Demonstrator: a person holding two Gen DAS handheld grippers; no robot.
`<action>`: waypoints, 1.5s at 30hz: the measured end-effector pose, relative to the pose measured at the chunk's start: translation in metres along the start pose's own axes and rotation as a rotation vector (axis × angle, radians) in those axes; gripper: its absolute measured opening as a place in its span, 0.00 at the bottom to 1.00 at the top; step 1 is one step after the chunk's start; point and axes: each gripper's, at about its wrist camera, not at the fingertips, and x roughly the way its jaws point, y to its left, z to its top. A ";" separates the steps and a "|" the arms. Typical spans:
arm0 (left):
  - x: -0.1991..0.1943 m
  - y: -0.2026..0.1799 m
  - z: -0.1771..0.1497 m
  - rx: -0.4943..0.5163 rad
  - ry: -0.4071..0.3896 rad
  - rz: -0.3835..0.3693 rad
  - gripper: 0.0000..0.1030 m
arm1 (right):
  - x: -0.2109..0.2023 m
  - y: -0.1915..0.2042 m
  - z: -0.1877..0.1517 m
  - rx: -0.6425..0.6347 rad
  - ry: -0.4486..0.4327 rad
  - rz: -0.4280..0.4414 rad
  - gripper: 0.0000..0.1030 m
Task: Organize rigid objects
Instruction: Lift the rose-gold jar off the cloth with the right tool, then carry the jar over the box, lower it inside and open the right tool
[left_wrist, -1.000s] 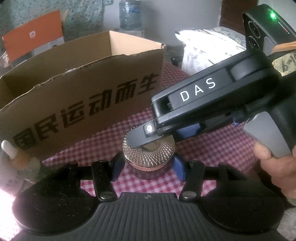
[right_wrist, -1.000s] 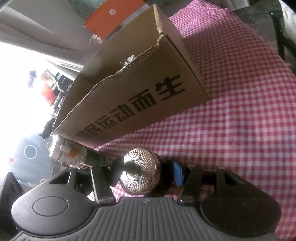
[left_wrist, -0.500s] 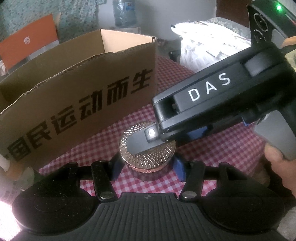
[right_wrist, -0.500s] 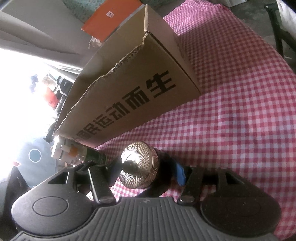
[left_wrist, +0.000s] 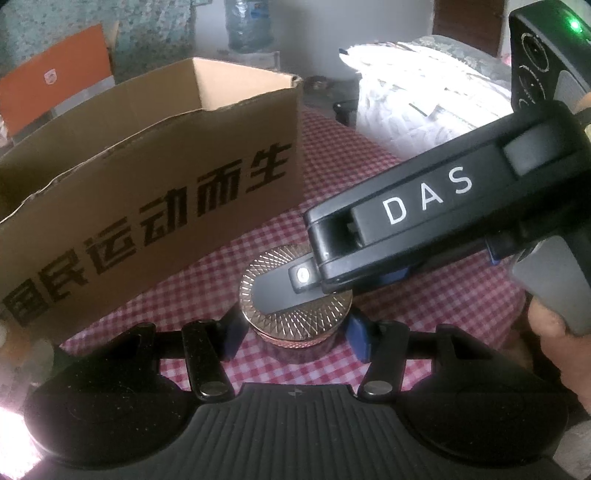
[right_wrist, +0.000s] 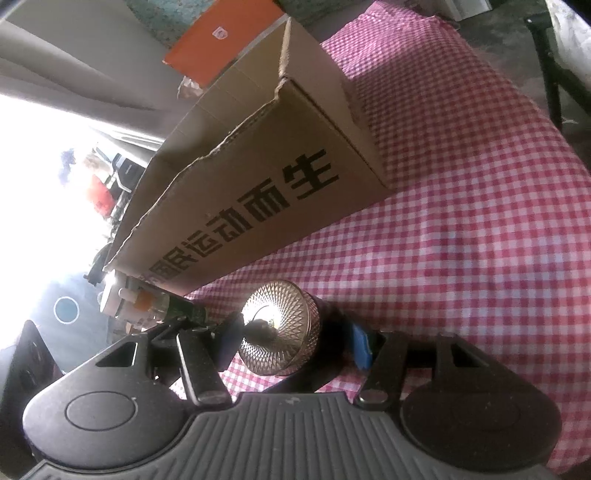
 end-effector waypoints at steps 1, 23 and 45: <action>0.001 -0.001 0.001 0.006 0.001 -0.002 0.54 | -0.001 -0.001 0.001 0.003 -0.002 -0.001 0.60; -0.004 -0.002 0.008 0.035 -0.039 0.020 0.54 | -0.008 0.011 -0.003 -0.025 -0.073 -0.011 0.59; -0.079 0.068 0.084 -0.169 -0.225 0.153 0.54 | -0.021 0.151 0.086 -0.403 -0.151 0.021 0.60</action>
